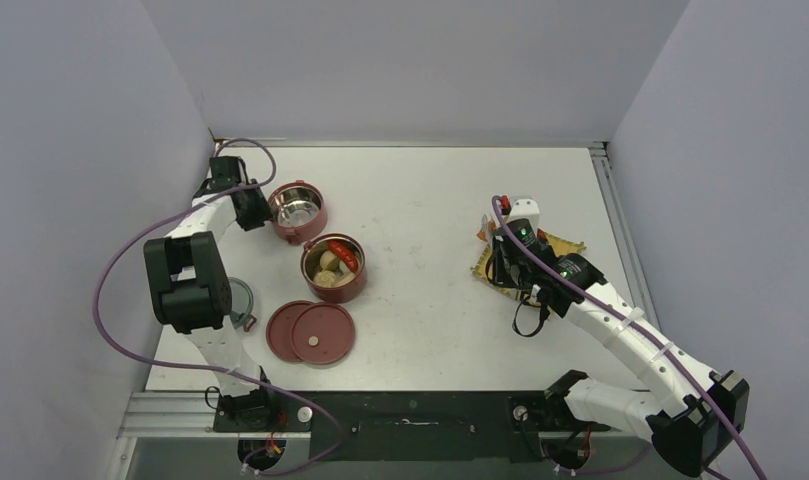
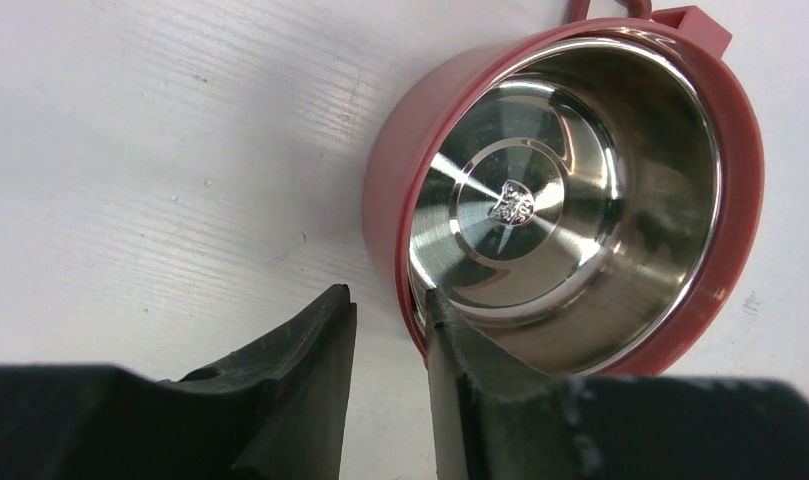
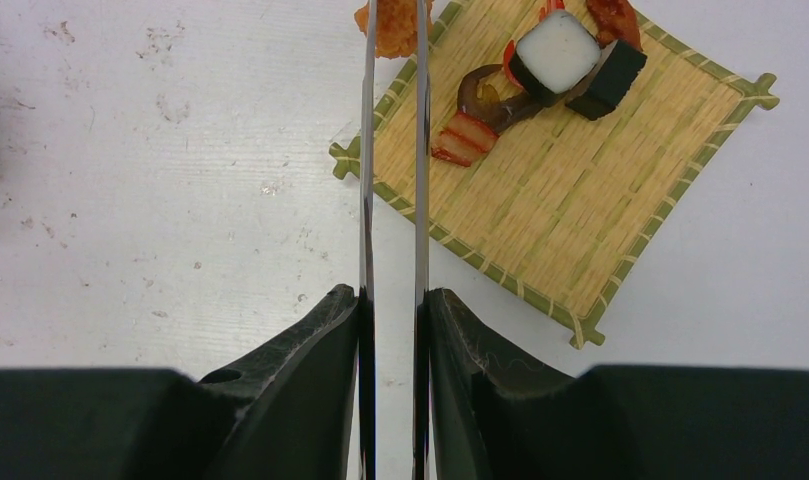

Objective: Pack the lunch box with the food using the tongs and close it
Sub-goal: Move the packing box to the center of the board, then place the fake food in the packing box.

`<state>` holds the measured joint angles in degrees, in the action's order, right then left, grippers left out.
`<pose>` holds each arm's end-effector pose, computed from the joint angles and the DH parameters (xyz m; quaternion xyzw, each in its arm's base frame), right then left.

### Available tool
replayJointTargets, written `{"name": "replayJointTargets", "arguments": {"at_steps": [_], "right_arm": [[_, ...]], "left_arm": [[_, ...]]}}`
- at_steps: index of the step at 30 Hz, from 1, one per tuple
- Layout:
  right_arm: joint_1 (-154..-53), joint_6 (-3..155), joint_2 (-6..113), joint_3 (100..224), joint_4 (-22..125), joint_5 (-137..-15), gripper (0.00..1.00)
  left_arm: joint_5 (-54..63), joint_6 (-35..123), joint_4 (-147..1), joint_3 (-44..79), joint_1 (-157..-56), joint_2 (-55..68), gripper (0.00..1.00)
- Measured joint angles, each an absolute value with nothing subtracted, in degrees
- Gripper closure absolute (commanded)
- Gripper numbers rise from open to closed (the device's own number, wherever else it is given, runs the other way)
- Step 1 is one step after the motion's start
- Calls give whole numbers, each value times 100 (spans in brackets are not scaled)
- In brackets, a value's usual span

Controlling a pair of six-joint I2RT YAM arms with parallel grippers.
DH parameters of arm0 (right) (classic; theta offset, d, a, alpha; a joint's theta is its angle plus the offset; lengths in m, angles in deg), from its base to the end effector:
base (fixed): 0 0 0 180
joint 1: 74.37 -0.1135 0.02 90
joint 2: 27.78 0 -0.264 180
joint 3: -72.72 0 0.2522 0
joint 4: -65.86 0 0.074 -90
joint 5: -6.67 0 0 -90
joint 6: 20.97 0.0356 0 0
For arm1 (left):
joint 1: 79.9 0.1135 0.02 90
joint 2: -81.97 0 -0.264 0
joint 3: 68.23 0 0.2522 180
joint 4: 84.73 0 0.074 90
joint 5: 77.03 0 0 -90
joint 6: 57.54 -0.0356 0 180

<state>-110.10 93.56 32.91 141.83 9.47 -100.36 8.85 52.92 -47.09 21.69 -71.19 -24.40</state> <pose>0.1787 0.1157 0.3004 -0.0372 0.9240 0.0585 0.3761 0.3963 0.0581 0.2067 -0.2287 0.9228 -0.0655 0.3030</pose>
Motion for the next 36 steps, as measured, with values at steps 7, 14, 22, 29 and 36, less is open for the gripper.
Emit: {"name": "replayJointTargets", "arguments": {"at_steps": [7, 14, 22, 29, 36], "right_arm": [[-11010, 9356, 3288, 14174, 951, -10036, 95], [-11010, 9398, 3188, 14144, 951, -10038, 95], [-11010, 9527, 3046, 14100, 916, -10043, 95], [-11010, 9549, 3039, 14100, 873, -10043, 95], [-11010, 9560, 3037, 14100, 873, -10045, 95]], "left_arm": [[869, 5264, -4727, 2177, -7217, -2468, 85], [1101, 5144, -4738, 2188, -7517, -2468, 93], [1193, 5065, -4731, 2208, -8264, -2468, 95], [1049, 5139, -4762, 2206, -8701, -2479, 100], [1012, 5316, -4891, 2171, -8950, -2477, 100]]}}
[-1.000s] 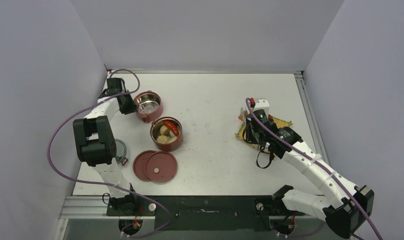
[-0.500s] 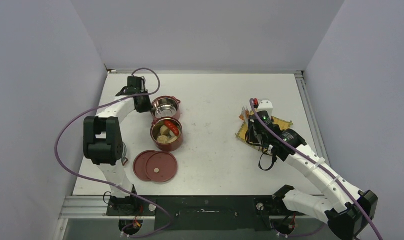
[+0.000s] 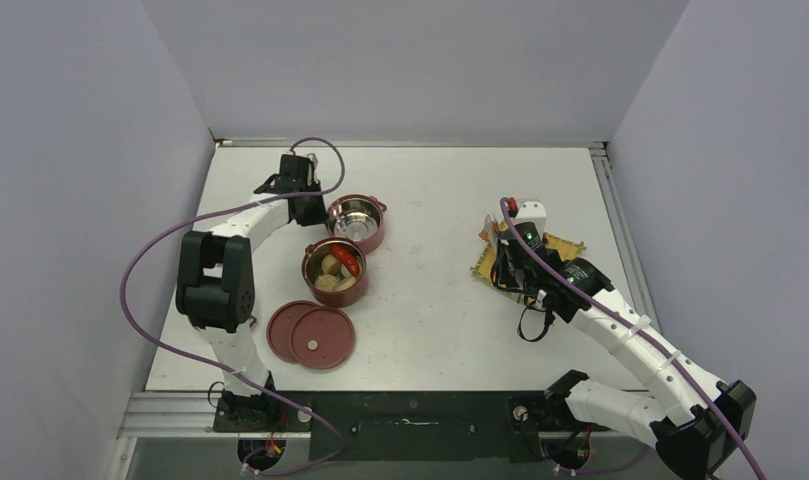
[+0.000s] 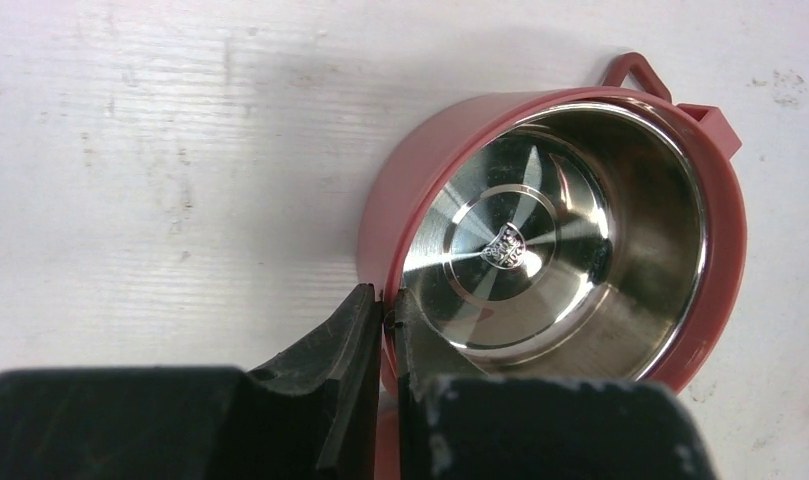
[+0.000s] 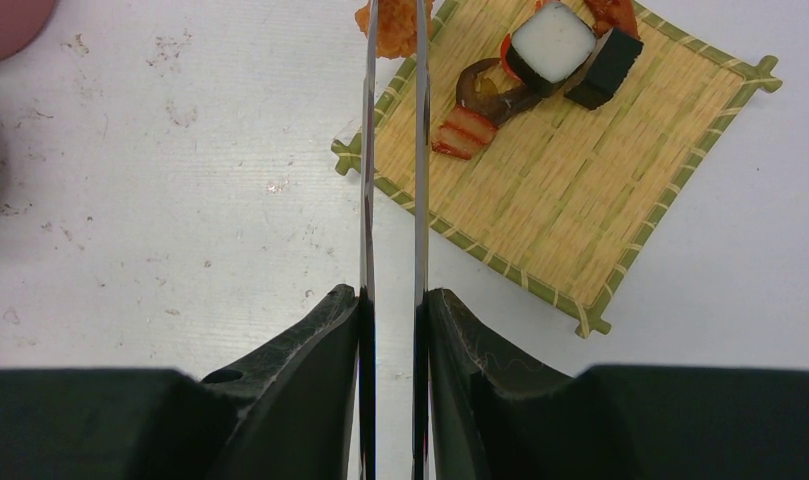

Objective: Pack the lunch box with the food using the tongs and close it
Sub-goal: Place the fake food in the packing box.

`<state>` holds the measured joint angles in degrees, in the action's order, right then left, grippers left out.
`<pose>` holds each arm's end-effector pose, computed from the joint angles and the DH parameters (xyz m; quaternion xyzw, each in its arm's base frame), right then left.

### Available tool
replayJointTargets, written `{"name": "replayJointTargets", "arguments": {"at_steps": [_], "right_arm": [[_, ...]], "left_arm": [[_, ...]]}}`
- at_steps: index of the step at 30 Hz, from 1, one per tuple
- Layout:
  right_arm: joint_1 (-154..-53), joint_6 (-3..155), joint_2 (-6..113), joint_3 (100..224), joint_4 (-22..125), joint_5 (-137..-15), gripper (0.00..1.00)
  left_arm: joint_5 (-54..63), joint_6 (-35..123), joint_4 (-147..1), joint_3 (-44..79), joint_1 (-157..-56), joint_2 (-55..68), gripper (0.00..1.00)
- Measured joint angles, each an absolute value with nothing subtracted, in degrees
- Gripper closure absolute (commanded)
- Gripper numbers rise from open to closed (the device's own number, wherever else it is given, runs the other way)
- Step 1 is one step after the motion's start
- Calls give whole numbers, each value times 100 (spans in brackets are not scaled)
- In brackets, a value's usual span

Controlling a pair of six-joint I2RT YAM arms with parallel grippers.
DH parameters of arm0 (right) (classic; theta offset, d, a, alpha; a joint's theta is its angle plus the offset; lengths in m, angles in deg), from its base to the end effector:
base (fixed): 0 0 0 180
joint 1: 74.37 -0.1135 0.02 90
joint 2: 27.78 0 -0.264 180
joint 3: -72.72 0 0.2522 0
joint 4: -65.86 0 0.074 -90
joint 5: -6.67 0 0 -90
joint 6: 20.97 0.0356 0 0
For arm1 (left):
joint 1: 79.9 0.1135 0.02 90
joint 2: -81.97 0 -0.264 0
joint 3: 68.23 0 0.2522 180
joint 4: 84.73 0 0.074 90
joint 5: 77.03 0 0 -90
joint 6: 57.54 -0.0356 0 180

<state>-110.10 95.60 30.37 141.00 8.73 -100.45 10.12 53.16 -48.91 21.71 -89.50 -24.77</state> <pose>0.1706 0.1098 0.3031 -0.0191 0.9215 0.0690 0.3818 0.3980 -0.0691 0.2064 -0.0837 0.9433 -0.1065 0.3031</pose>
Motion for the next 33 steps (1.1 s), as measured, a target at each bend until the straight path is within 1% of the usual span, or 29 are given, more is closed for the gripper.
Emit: {"name": "replayJointTargets", "arguments": {"at_steps": [18, 20, 22, 27, 33], "right_arm": [[-11010, 9584, 2873, 14100, 908, -9888, 95], [-11010, 9542, 2849, 14100, 993, -9715, 95], [-11010, 9498, 2805, 14100, 1135, -9424, 95], [-11056, 9376, 2772, 14100, 1651, -8578, 95], [-11327, 9343, 2877, 14104, 2066, -8133, 95]], "left_arm": [[1009, 5325, -4987, 2346, -10356, -2641, 100], [987, 5312, -4980, 2370, -10472, -2658, 91], [950, 5299, -4963, 2381, -10546, -2660, 79], [900, 5286, -4893, 2503, -10566, -2660, 59], [939, 5262, -4797, 2602, -10502, -2451, 38]]}}
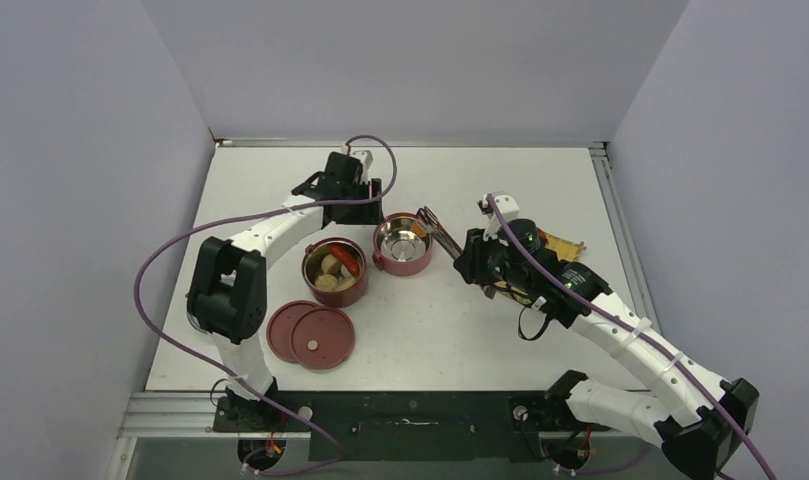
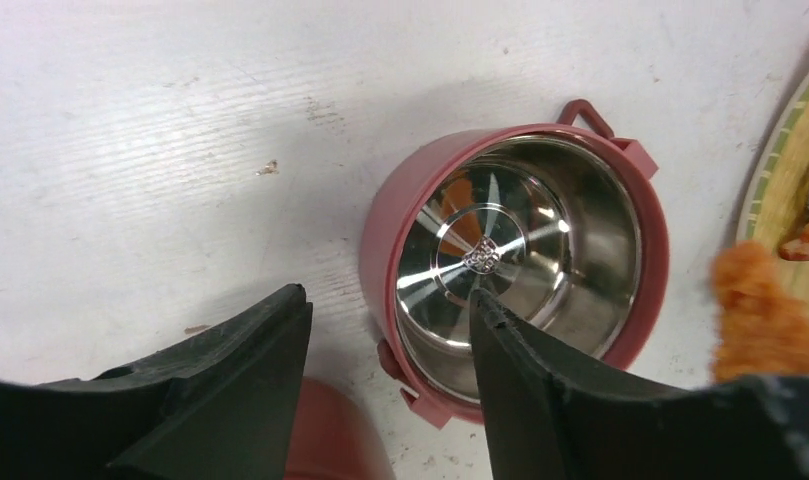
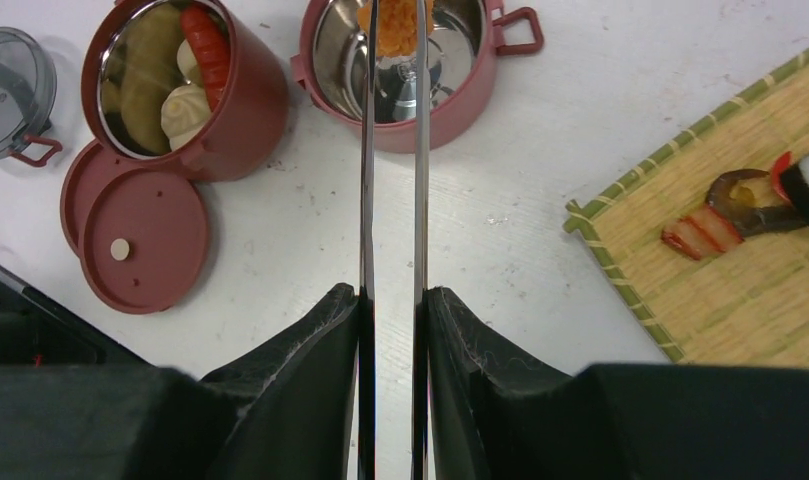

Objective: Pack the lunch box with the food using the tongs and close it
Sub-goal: Place the fake food in the packing box.

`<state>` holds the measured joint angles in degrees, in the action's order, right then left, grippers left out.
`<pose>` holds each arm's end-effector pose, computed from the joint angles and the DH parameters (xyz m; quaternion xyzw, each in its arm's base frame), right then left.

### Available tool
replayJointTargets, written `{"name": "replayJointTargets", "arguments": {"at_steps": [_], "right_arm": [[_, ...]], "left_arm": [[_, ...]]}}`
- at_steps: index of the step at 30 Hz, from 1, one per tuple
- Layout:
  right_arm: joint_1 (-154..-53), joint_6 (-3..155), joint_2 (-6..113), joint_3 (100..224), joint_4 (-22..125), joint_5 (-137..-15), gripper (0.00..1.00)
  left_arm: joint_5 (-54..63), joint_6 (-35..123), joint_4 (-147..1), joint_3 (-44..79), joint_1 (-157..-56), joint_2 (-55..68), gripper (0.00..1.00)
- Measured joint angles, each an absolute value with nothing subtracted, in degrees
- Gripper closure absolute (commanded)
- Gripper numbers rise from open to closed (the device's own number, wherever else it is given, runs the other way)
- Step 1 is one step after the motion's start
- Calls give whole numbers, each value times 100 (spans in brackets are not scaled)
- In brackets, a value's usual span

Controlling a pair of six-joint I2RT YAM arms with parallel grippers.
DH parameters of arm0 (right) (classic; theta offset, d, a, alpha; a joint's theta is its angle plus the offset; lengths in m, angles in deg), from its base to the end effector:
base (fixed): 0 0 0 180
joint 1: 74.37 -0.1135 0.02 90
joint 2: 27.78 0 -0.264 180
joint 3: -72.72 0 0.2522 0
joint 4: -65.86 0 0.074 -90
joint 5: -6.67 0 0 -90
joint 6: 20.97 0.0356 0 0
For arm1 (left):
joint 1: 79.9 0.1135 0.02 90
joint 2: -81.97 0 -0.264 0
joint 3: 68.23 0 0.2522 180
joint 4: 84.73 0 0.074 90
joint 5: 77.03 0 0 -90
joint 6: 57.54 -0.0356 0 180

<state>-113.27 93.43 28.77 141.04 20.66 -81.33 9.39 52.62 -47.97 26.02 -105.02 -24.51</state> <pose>0.1649 0.1346 0.3248 -0.1193 0.8724 0.2617 0.3953 0.3732 -0.1774 0.2306 0.0514 0.9348 -0.1618 0.3119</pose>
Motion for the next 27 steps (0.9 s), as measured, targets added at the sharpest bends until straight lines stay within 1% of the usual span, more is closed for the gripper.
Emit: {"name": "replayJointTargets", "arguments": {"at_steps": [3, 4, 5, 9, 13, 15, 20, 27], "right_arm": [[-11493, 9341, 3092, 14124, 2219, -8098, 95], [-11552, 9341, 3188, 14137, 2243, -8098, 95], [-11624, 9339, 3299, 14157, 2260, -8109, 95], [-11838, 9330, 3690, 14266, 2282, -8296, 95], [-11980, 9332, 4106, 14498, 2271, -8581, 95], [-12061, 9334, 4329, 14638, 2247, -8777, 95], [-12199, 9358, 4759, 14841, 2145, -9214, 95], [-12406, 9376, 5229, 15081, 1882, -9669, 95]], "left_arm": [[955, 5249, -4679, 2582, -10373, -2020, 23], [959, 5247, -4672, 2558, -10312, -1806, 20], [970, 5238, -4650, 2538, -10249, -1587, 13], [1156, 5076, -4589, 2385, -10091, -521, 4], [1387, 4912, -4655, 1902, -10100, 373, 3], [1503, 4836, -4657, 1622, -10100, 607, 3], [1567, 4803, -4563, 1294, -10100, 585, 3], [1481, 4807, -4556, 1262, -10118, 577, 3]]}}
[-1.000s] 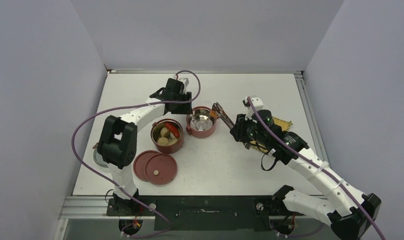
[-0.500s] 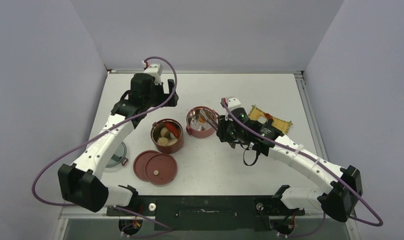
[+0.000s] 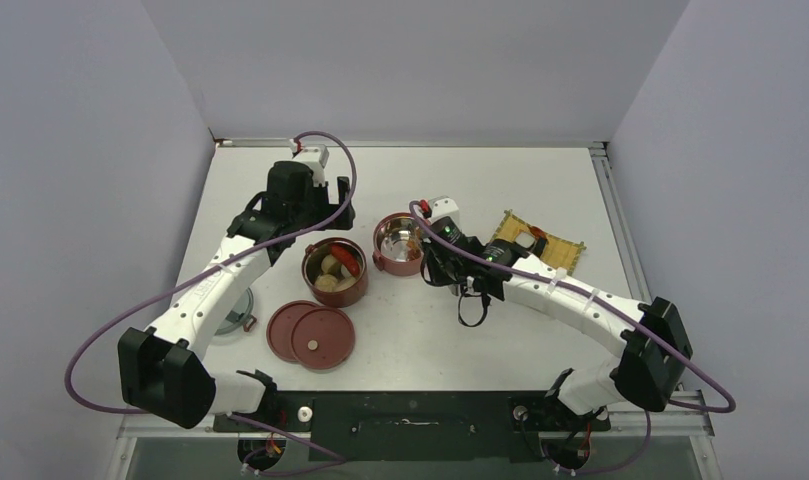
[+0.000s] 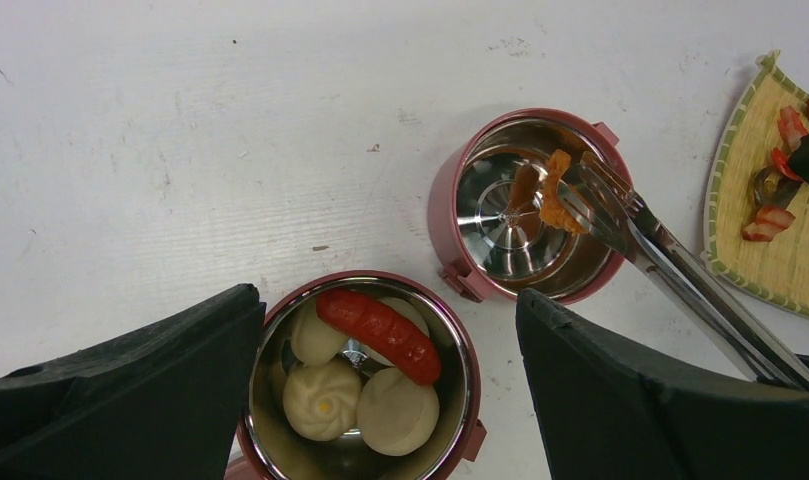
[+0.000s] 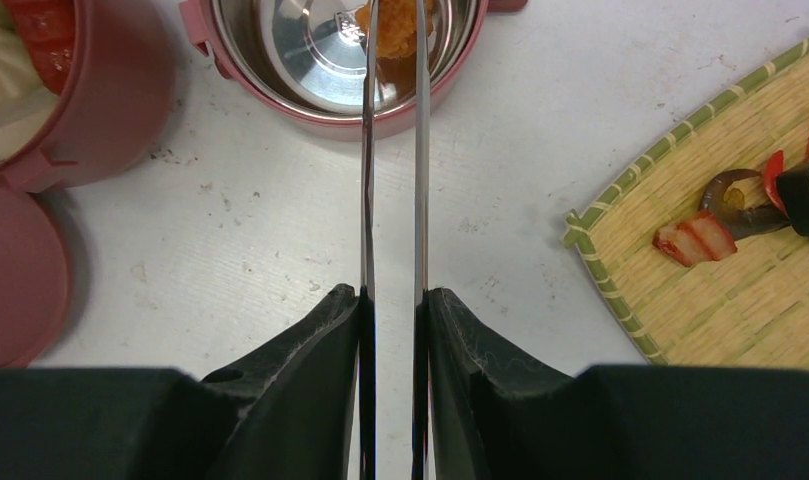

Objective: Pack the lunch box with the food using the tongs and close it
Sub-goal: Place the fake food in the packing box.

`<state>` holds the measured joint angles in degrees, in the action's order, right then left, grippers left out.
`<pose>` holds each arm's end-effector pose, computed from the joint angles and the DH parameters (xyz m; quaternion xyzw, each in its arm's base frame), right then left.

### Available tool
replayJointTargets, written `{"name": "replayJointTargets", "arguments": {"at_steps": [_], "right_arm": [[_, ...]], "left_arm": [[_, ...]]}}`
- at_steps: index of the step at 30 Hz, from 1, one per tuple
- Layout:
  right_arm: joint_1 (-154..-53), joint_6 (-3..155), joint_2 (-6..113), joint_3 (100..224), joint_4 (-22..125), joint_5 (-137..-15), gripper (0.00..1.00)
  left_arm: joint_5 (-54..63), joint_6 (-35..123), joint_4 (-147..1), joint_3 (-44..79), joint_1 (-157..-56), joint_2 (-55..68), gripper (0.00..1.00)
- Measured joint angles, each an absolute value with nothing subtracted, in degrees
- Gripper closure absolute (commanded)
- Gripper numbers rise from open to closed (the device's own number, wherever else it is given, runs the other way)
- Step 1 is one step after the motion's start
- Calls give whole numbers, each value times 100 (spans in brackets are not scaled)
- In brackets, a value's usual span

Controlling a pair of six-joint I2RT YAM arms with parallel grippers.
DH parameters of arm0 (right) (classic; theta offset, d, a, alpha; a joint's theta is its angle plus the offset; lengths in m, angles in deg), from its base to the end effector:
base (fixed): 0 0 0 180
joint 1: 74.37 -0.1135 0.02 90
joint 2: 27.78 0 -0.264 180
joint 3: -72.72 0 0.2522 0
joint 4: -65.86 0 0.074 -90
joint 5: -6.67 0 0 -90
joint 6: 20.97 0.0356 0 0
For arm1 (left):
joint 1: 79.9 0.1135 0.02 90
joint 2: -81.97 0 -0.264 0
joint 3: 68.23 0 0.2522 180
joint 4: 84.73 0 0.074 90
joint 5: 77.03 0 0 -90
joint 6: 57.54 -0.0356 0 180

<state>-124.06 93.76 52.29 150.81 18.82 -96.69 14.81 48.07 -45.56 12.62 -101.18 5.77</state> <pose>0.1989 0.2217 0.2828 -0.1613 0.9172 0.1235 0.3428 0.2787 -0.1073 0.3282 0.0363 0.8842 -0.1338 0.4460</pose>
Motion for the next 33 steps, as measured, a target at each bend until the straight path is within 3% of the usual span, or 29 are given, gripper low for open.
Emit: {"name": "replayJointTargets", "arguments": {"at_steps": [2, 6, 19, 33], "right_arm": [[-12452, 9376, 5325, 15149, 1804, -9770, 94], [-12509, 9378, 5384, 15217, 1681, -9914, 80], [-12516, 9378, 5387, 15300, 1517, -9982, 65], [-12588, 9380, 5387, 15547, 1465, -10049, 67]], "left_arm": [[1473, 4807, -4556, 1262, -10118, 579, 3], [1460, 4809, -4559, 1262, -10118, 579, 3], [1420, 4814, -4556, 1262, -10118, 581, 3], [1431, 4827, -4580, 1229, -10118, 703, 3]]}}
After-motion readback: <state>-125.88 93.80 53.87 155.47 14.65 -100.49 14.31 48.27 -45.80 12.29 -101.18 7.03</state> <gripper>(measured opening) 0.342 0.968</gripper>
